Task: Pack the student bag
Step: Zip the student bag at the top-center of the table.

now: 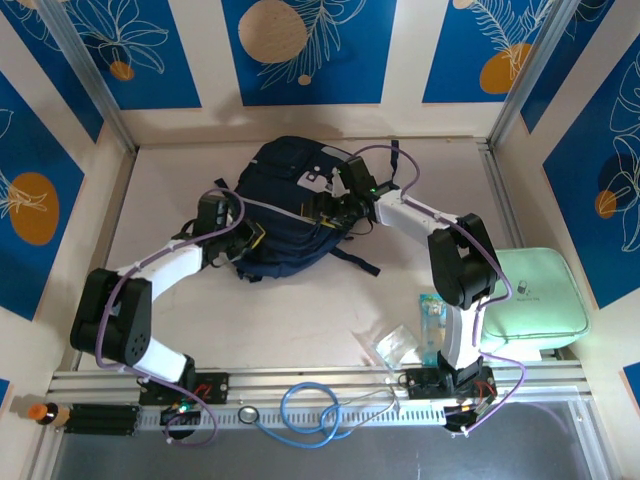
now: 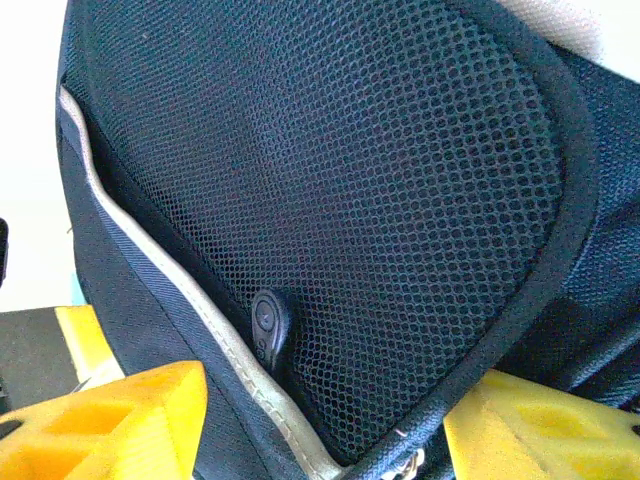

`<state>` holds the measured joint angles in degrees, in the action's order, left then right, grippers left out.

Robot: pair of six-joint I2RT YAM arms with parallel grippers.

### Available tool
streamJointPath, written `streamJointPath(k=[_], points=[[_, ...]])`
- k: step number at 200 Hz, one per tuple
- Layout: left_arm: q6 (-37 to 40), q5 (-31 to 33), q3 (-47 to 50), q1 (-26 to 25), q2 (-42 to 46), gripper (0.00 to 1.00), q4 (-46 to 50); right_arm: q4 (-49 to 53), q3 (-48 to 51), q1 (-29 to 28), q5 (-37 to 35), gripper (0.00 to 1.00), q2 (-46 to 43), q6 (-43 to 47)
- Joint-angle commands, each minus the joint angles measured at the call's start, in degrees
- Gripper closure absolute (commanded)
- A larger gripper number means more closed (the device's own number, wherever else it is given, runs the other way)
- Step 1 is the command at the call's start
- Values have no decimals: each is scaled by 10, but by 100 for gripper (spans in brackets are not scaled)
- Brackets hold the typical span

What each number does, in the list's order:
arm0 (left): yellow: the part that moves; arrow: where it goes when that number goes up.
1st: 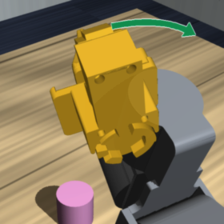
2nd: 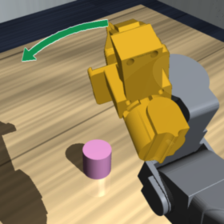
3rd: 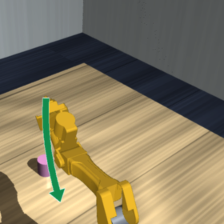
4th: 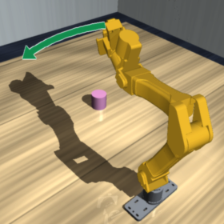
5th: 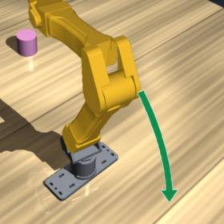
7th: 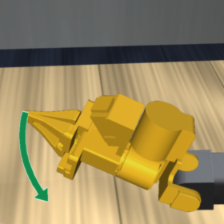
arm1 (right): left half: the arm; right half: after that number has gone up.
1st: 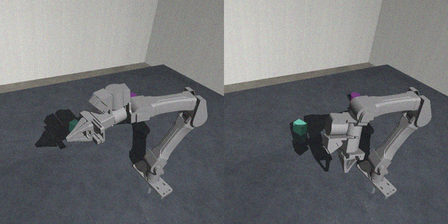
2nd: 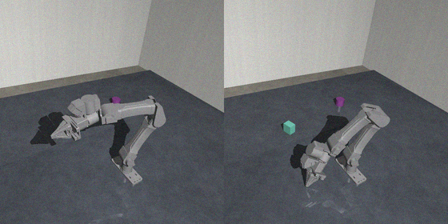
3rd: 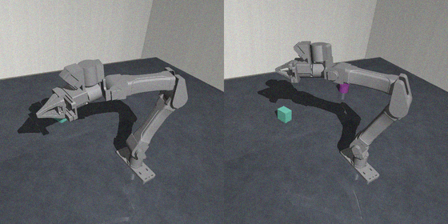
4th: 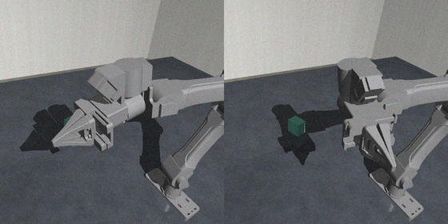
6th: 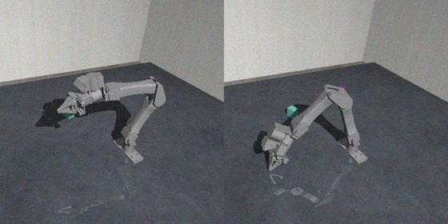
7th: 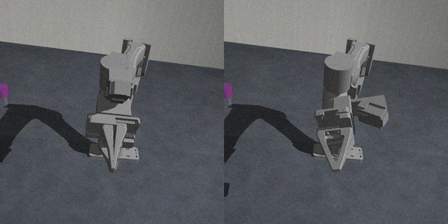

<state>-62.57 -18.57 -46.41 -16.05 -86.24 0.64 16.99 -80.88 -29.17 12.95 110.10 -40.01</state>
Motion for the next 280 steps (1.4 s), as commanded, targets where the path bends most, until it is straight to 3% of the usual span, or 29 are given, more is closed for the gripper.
streamJointPath(k=[1,44,106,151,183,221,280], points=[[16,-16,-12,-17,-22,94,-2,-12,22,-14,39,38,-18,-22],[2,-27,-21,-24,-44,94,-23,-25,58,-45,56,42,-43,-28],[16,-13,-40,-23,-46,91,-5,-4,78,-66,-6,48,-72,-10],[90,20,-40,-24,-1,65,86,20,86,-46,-36,46,-94,10],[161,113,-48,-36,74,54,201,3,111,-13,-35,41,-128,-13],[248,180,-99,-107,104,48,247,-8,126,25,-37,39,-150,-36],[337,230,-212,-235,-19,45,274,-10,142,71,-21,37,-175,-65]])
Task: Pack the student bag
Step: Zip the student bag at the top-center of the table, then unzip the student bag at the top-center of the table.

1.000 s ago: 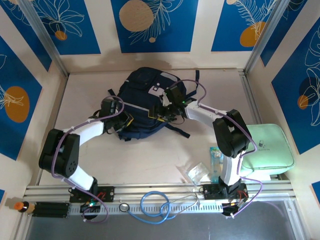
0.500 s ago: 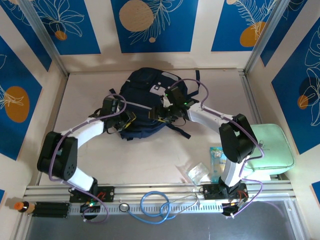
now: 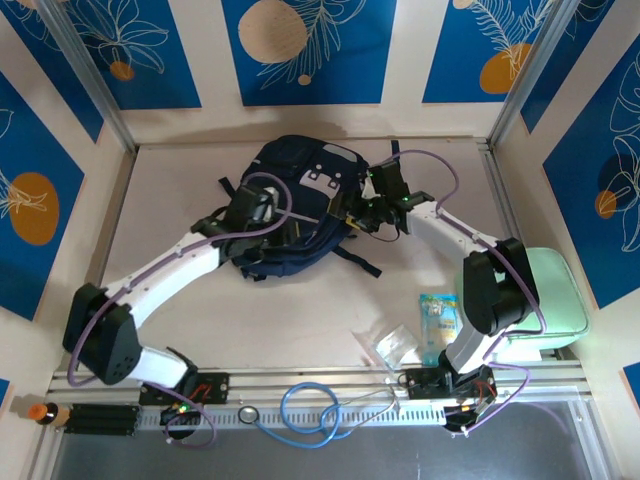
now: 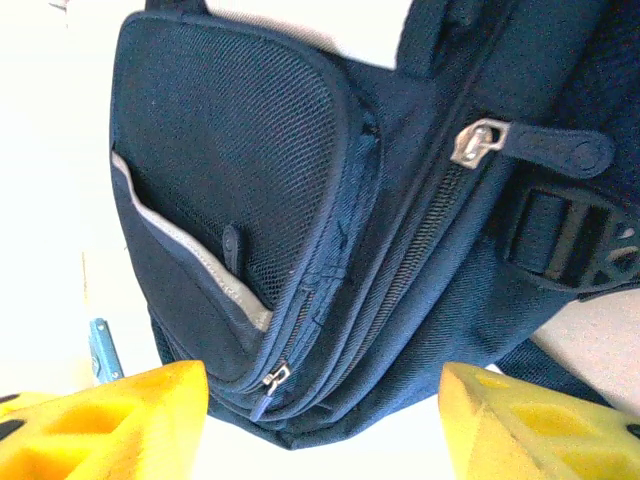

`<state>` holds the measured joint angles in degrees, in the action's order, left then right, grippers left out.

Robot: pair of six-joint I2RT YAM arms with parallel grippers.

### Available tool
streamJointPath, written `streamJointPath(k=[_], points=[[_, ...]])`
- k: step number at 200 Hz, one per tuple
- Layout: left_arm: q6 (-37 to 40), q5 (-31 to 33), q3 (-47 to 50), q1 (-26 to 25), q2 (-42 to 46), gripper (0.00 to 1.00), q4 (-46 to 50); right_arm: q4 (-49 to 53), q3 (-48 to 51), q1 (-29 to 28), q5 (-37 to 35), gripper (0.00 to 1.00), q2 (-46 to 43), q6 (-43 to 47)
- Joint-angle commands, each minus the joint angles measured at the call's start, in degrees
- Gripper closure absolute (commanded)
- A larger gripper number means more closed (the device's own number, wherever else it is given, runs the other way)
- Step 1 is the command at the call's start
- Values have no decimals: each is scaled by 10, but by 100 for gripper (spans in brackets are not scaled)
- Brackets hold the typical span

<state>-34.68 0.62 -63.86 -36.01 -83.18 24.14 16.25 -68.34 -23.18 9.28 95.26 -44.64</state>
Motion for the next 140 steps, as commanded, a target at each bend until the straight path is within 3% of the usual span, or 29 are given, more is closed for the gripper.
streamJointPath(k=[1,44,140], points=[[58,39,-39,-37,-51,45,39,-2,17,12,16,37,-27,-19],[35,83,-76,-68,-114,49,58,-5,37,27,22,37,-36,-29],[32,85,-106,-83,-167,62,25,-16,44,29,32,39,-30,-38]])
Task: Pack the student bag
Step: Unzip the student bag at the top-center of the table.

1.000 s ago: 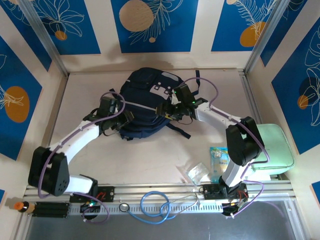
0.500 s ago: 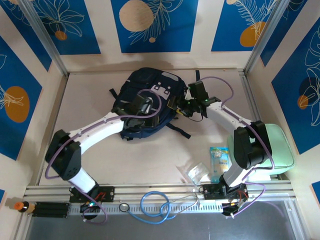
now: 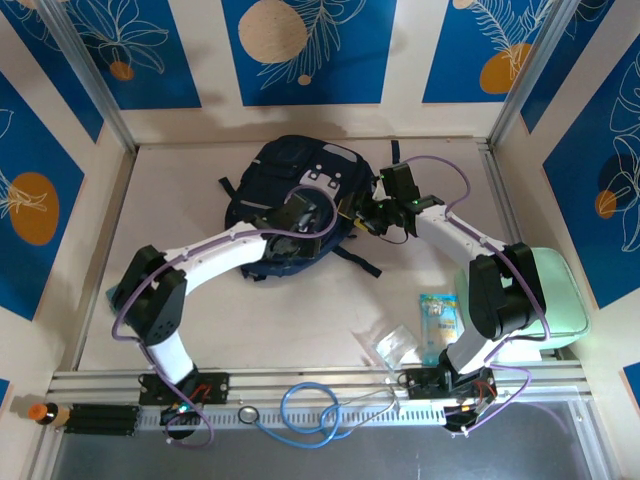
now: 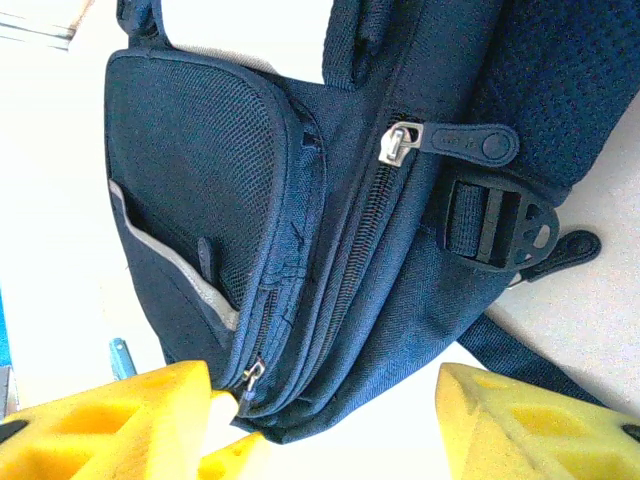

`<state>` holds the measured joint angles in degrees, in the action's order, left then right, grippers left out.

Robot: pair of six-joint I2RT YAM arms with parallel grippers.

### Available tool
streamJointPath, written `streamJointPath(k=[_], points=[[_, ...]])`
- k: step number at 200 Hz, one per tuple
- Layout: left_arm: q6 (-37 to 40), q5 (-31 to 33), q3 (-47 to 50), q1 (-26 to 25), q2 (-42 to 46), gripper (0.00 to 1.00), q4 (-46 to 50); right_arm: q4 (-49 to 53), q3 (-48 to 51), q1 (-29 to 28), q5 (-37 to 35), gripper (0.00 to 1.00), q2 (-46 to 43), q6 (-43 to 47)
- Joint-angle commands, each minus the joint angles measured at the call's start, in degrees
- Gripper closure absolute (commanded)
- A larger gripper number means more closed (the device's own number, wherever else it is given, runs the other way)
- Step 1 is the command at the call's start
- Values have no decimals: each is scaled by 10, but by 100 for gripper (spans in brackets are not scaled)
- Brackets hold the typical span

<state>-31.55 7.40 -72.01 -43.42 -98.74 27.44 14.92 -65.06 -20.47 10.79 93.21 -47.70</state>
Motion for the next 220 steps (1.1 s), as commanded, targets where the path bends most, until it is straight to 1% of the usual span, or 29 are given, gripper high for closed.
streamJointPath(k=[1,24,44,97,131,143,180,192,220], points=[[2,18,-24,-9,-12,62,-8,-3,11,2,17,39,-9,-7],[6,22,-36,-11,-26,66,-9,-5,16,2,13,40,-12,-11],[1,32,-36,-14,-36,72,-12,-10,23,2,9,40,-16,-14],[7,106,-46,-26,-49,76,5,-9,24,3,7,40,-17,-14],[18,138,-64,-37,-62,81,14,-8,24,4,7,40,-16,-14],[19,150,-72,-39,-66,84,22,-9,24,4,8,41,-17,-14],[15,153,-77,-40,-65,94,24,-7,23,4,9,41,-16,-13],[14,151,-77,-40,-64,100,26,-8,23,4,10,41,-17,-12],[14,130,-75,-40,-50,100,32,-13,19,6,28,41,-10,-10]])
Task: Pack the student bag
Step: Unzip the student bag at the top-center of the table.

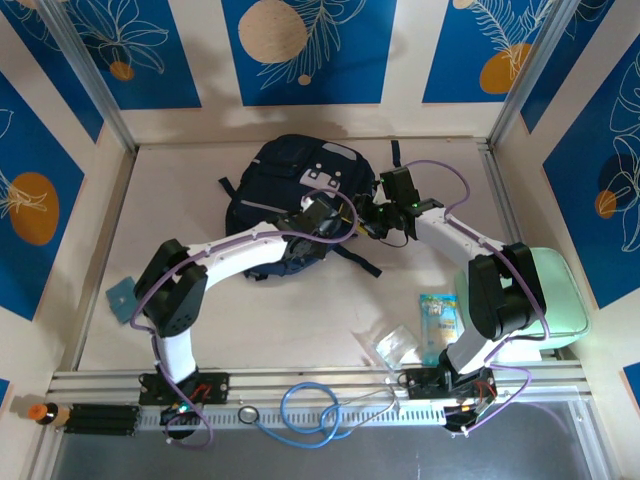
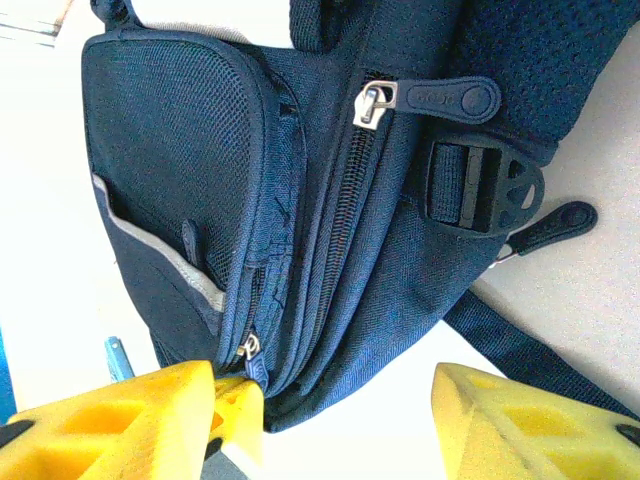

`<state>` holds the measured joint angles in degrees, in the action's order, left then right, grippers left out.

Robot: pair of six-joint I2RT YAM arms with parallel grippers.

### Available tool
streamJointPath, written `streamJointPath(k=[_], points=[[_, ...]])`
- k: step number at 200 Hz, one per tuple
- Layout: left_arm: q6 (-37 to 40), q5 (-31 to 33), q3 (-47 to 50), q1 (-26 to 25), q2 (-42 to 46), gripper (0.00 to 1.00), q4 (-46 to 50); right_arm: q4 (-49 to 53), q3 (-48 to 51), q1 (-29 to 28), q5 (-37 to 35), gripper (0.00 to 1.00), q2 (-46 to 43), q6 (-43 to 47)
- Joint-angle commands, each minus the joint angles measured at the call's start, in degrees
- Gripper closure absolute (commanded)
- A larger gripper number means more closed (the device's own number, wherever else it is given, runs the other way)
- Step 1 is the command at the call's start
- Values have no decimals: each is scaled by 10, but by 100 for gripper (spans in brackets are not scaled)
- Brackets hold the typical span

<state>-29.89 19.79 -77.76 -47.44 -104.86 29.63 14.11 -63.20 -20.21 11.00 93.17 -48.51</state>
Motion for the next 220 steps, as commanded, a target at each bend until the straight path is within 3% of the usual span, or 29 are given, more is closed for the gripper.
streamJointPath(k=[1,66,106,189,220], points=[[-3,4,-18,1,12,100,11,-5,0,3,27,41,-9,-2],[-28,-80,15,14,69,100,39,-23,-64,-6,106,53,65,-26],[-41,-96,38,27,86,100,33,36,-172,-24,61,59,152,-14],[-45,-61,55,35,85,100,67,76,-223,-46,-9,66,217,-12],[-44,-62,75,47,100,100,86,80,-228,-46,-11,82,223,-4]])
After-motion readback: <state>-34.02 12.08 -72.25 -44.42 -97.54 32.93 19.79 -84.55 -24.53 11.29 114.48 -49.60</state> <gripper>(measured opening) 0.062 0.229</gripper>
